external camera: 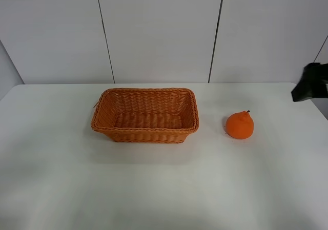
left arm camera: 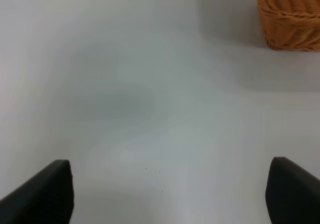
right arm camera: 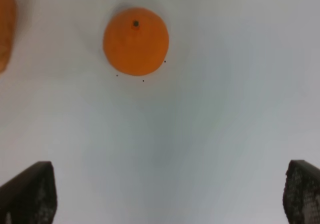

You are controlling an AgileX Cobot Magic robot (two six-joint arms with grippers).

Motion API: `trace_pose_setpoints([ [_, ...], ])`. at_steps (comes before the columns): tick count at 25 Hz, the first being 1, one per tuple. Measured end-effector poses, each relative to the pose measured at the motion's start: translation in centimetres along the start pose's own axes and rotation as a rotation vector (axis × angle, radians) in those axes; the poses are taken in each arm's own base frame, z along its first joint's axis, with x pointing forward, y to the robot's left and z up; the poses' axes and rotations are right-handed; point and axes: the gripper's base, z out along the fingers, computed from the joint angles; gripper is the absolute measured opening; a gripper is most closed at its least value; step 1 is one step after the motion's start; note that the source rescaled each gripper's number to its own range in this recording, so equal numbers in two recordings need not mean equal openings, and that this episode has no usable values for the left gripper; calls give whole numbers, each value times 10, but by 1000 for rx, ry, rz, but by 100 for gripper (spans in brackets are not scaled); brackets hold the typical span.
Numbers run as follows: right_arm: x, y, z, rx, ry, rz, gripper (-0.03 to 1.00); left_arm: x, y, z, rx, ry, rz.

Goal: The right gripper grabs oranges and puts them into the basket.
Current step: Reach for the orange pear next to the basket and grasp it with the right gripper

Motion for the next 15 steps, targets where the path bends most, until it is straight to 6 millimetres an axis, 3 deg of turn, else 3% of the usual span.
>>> trace_pose_setpoints([
  [7,-69,1,99,9,240,-6,100,0,0,0,0,0,0],
  [10,-86,6,135,4,298,-20,100,0,0,0,0,0,0],
  [15,-96,33,169,-37,348,-84,100,0,0,0,0,0,0],
])
